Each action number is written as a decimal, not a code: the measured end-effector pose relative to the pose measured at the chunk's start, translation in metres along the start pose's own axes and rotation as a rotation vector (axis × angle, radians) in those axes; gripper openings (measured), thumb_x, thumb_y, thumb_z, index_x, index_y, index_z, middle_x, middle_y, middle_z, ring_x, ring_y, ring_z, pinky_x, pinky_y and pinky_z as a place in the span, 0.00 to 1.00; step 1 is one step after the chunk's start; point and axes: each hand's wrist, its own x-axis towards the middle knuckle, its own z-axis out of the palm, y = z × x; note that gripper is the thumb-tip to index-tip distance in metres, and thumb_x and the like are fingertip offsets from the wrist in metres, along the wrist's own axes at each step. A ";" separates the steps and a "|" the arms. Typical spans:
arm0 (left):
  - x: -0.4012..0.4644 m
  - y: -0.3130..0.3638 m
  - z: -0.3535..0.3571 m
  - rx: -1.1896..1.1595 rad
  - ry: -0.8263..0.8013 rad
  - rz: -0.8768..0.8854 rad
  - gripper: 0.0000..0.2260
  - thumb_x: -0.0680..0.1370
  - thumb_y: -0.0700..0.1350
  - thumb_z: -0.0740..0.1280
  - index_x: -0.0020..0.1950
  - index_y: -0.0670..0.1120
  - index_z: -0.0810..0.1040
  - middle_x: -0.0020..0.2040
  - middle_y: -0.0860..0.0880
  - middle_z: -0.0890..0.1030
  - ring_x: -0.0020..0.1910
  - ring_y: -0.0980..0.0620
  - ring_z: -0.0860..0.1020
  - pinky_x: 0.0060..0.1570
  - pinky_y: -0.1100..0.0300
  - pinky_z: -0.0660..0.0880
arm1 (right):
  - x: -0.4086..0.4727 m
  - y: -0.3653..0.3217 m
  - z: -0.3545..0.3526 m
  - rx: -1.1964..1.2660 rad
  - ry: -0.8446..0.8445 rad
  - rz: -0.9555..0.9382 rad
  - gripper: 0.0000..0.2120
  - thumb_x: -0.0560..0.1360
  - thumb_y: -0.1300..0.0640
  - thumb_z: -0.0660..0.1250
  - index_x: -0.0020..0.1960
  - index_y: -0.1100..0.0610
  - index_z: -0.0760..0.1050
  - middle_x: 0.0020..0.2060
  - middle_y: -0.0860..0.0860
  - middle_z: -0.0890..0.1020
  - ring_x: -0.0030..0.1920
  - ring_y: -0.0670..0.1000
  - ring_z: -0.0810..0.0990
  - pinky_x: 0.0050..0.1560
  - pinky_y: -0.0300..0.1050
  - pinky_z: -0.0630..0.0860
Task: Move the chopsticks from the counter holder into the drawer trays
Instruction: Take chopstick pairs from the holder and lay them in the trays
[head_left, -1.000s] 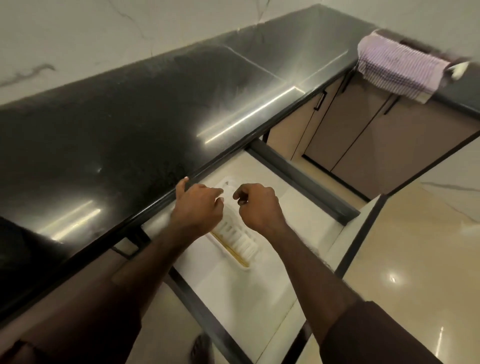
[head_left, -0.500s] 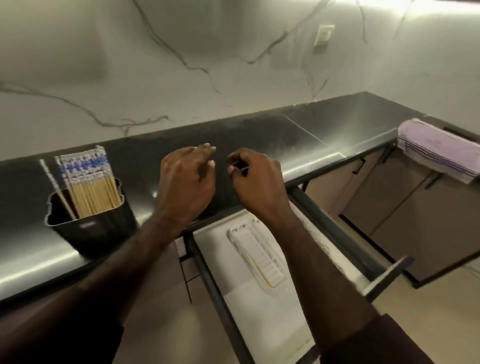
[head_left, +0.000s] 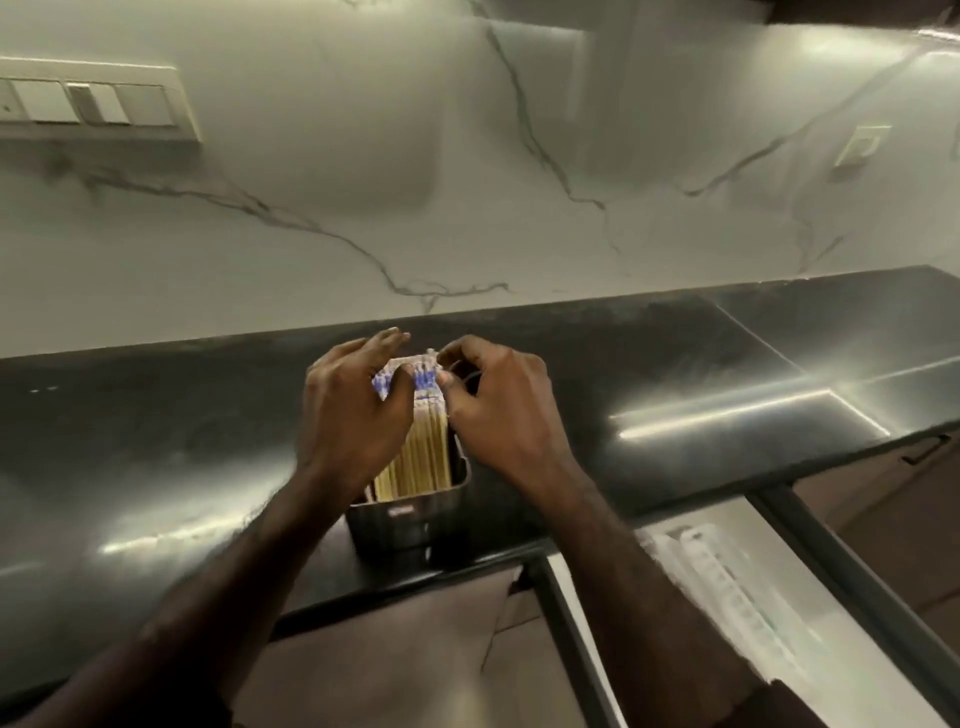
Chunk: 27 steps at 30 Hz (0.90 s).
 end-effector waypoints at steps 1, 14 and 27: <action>0.007 -0.016 -0.003 0.016 -0.023 -0.010 0.16 0.73 0.37 0.70 0.61 0.44 0.80 0.60 0.45 0.82 0.61 0.47 0.78 0.62 0.55 0.70 | 0.009 -0.004 0.016 -0.002 -0.019 0.002 0.09 0.77 0.58 0.68 0.57 0.55 0.79 0.48 0.50 0.84 0.46 0.44 0.81 0.51 0.41 0.79; 0.029 -0.134 0.019 -0.030 -0.227 -0.224 0.19 0.76 0.41 0.69 0.67 0.44 0.76 0.63 0.45 0.80 0.61 0.48 0.79 0.58 0.64 0.68 | 0.047 0.004 0.134 -0.057 -0.156 0.217 0.10 0.78 0.59 0.66 0.58 0.55 0.79 0.51 0.52 0.84 0.51 0.49 0.82 0.55 0.51 0.80; 0.031 -0.152 0.051 -0.321 -0.244 -0.312 0.21 0.75 0.37 0.70 0.68 0.45 0.74 0.60 0.45 0.81 0.57 0.52 0.81 0.51 0.70 0.74 | 0.049 0.020 0.161 -0.071 -0.103 0.297 0.13 0.77 0.58 0.66 0.61 0.54 0.77 0.49 0.51 0.84 0.49 0.48 0.82 0.52 0.50 0.81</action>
